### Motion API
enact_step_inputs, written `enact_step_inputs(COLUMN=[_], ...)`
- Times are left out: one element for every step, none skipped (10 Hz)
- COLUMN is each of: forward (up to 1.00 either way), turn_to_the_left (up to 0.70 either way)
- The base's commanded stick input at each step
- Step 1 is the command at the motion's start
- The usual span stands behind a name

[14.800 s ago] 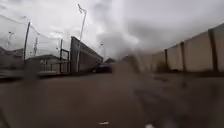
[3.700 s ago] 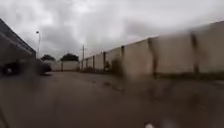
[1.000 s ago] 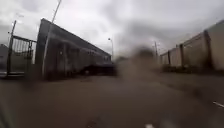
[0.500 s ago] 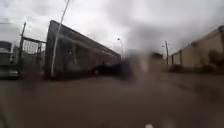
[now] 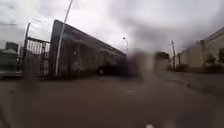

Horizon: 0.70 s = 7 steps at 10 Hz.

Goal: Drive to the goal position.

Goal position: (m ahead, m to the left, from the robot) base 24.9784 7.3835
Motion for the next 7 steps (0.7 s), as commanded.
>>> enact_step_inputs(forward=[0.5, 0.5, 0.5, 0.5, 0.5, 0.5, 0.5], turn_to_the_left=[-0.48, -0.48, -0.48, -0.48, -0.38, -0.27, -0.12])
